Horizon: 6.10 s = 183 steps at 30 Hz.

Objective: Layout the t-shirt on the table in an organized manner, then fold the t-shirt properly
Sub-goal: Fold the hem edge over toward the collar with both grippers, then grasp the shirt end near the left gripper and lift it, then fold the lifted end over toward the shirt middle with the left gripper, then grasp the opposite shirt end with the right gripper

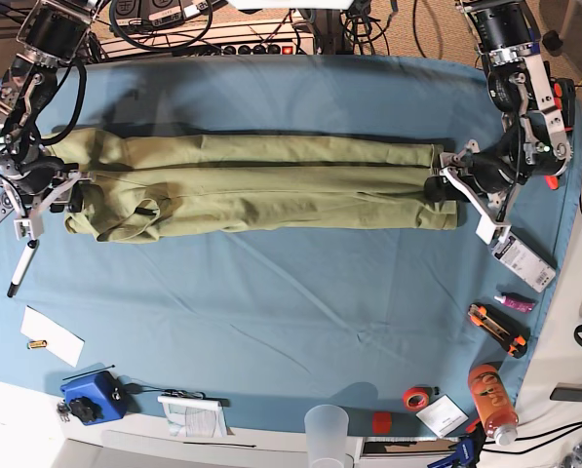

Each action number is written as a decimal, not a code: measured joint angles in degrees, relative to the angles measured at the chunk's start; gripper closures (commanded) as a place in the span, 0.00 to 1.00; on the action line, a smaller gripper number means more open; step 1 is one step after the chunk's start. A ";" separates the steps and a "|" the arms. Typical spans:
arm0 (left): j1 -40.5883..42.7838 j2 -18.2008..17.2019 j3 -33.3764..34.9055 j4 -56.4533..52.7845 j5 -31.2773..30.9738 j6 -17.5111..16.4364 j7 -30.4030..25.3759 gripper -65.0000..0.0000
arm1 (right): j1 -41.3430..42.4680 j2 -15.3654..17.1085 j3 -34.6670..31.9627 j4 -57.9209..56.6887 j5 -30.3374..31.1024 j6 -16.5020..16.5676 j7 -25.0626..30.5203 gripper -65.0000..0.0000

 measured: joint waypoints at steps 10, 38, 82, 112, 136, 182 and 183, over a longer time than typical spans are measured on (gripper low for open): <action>0.52 2.60 -0.09 0.02 -4.26 0.57 1.64 0.46 | 0.17 0.02 14.43 0.09 7.93 2.99 -1.33 0.67; -2.10 -8.98 0.55 0.07 -6.60 -0.15 3.26 1.00 | 0.15 0.02 15.98 0.09 9.60 3.67 -1.62 0.67; -4.17 9.20 48.78 11.23 24.65 6.80 -8.37 0.47 | 0.17 -0.11 15.98 0.09 9.57 3.82 -0.85 0.67; 0.61 3.65 48.98 12.90 36.52 20.41 -8.11 0.71 | 0.17 -0.07 15.98 0.09 16.48 6.19 -2.23 0.67; 0.15 3.78 48.83 5.01 35.39 20.41 -9.99 0.71 | -0.20 0.00 14.32 0.09 24.63 6.97 -14.45 0.45; 0.13 3.78 48.83 4.98 35.36 20.41 -10.16 0.71 | 2.84 -4.63 0.37 -10.25 29.77 7.04 -21.75 0.62; 0.13 3.78 48.83 4.96 35.36 20.41 -10.16 0.71 | 2.84 -4.04 0.35 -9.18 29.81 7.04 -21.77 0.57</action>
